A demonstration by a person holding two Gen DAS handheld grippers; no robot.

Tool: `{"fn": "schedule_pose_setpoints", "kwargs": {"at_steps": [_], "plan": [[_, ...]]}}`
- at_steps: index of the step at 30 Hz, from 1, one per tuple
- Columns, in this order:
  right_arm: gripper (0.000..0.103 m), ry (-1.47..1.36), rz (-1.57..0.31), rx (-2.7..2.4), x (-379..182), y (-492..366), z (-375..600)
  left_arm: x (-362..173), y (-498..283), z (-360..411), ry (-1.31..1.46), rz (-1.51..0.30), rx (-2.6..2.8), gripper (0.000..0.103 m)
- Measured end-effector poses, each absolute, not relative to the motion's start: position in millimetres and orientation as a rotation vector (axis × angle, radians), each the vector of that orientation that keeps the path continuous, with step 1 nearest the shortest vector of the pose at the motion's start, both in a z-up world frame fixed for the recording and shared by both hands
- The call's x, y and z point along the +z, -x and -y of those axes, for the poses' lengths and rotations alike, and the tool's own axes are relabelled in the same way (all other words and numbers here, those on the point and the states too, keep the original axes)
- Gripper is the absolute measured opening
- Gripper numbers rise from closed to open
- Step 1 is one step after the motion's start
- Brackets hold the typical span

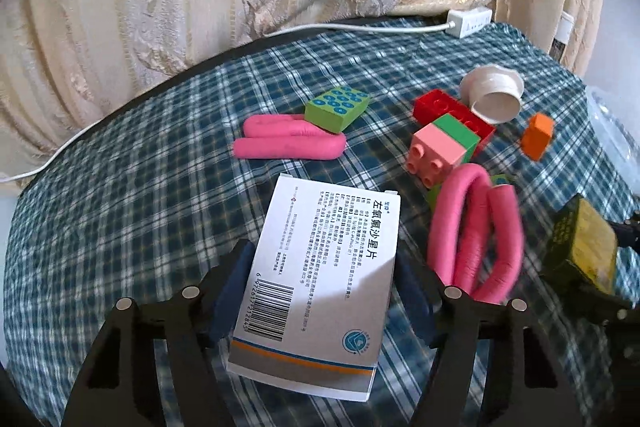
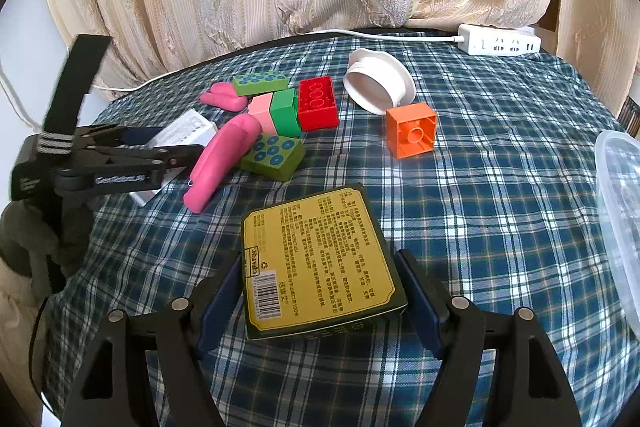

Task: Organize objects
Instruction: 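Grasp the white medicine box with the left gripper while the right gripper holds the tin, then carry the tin into the clear bowl and open the right gripper while left carries the box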

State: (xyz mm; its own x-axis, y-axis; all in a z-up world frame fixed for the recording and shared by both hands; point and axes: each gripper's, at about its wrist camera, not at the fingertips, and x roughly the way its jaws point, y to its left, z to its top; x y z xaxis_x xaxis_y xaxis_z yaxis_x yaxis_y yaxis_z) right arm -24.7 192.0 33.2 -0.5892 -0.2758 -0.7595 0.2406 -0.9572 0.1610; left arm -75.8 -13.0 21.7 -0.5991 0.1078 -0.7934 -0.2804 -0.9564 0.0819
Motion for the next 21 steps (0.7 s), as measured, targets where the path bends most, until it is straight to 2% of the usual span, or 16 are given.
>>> {"fn": "schedule_pose_setpoints", "kwargs": {"at_steps": [7, 12, 21], "plan": [[0.082, -1.252, 0.012, -2.574, 32.8, 25.1, -186.7, 41.9, 55.9, 8.3, 1.222, -0.255, 2.67, 0.069], [0.075, -1.246, 0.043, -2.59, 34.6, 24.8, -191.5, 56.2, 44.6, 1.0, 1.181, -0.216, 2.684, 0.069], [0.075, -1.182, 0.132, -2.651, 44.3, 13.3, -207.8, 71.9, 31.4, -24.8, 1.141, -0.201, 2.672, 0.069]]}}
